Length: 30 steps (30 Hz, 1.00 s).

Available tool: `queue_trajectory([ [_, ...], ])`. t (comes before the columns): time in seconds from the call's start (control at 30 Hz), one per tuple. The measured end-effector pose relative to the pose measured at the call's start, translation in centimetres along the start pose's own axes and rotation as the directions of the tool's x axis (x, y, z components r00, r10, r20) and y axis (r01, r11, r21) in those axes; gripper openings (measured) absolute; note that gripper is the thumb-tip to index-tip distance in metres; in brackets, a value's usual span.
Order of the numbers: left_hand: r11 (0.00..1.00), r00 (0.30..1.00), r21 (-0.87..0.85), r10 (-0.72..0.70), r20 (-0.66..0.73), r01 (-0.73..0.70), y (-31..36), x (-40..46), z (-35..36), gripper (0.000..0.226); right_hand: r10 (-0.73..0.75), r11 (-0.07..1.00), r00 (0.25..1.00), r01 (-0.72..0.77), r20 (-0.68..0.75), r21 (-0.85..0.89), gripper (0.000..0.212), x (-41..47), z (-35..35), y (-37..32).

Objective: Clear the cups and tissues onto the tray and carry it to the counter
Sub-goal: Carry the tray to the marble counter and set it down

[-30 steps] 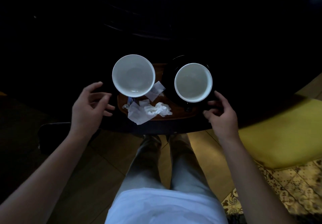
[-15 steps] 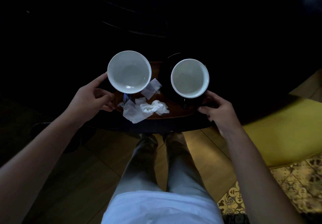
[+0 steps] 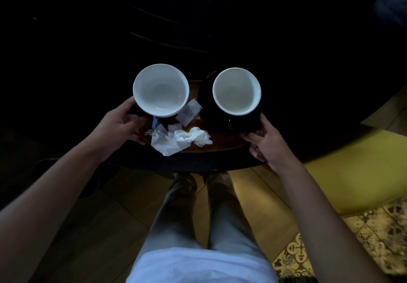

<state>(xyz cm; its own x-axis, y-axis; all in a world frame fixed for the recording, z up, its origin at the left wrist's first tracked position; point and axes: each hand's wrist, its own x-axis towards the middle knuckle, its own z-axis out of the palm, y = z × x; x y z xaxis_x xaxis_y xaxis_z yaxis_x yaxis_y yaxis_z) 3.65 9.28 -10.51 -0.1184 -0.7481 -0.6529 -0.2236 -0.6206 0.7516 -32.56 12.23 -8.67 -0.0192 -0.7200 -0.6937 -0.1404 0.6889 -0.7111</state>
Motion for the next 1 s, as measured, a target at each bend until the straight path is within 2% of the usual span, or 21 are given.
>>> queue_trajectory([
  [0.2, 0.999, 0.999, 0.017, 0.036, -0.023, -0.036, -0.2, -0.1, 0.2, 0.061, -0.006, 1.0, 1.0, 0.006, 0.021, 0.014, 0.064, 0.3, 0.0, 0.3],
  [0.43, 0.994, 0.998, -0.081, 0.067, -0.016, -0.068, 0.6, -0.9, 0.0, 0.058, -0.05, 0.997, 0.997, 0.046, 0.056, 0.065, 0.063, 0.2, -0.1, -0.4],
  [0.6, 0.979, 0.992, -0.159, 0.123, -0.02, -0.124, 2.6, -1.6, -1.2, 0.063, -0.122, 0.984, 0.983, 0.102, 0.139, 0.144, 0.081, -0.8, -0.9, -2.8],
  [0.67, 0.969, 0.988, -0.199, 0.151, 0.016, -0.144, 3.8, -2.0, -1.6, 0.066, -0.156, 0.977, 0.973, 0.127, 0.17, 0.172, 0.082, -1.2, -1.3, -4.0],
  [0.87, 0.942, 0.942, -0.303, 0.227, 0.248, -0.147, 7.6, -4.0, -3.1, 0.074, -0.218, 0.939, 0.958, 0.154, 0.185, 0.309, 0.079, -2.4, -3.1, -6.8],
  [1.0, 0.944, 0.934, -0.304, 0.218, 0.283, -0.128, 9.8, -5.4, -3.2, 0.08, -0.285, 0.923, 0.939, 0.213, 0.195, 0.32, 0.074, -3.9, -4.4, -8.5],
])
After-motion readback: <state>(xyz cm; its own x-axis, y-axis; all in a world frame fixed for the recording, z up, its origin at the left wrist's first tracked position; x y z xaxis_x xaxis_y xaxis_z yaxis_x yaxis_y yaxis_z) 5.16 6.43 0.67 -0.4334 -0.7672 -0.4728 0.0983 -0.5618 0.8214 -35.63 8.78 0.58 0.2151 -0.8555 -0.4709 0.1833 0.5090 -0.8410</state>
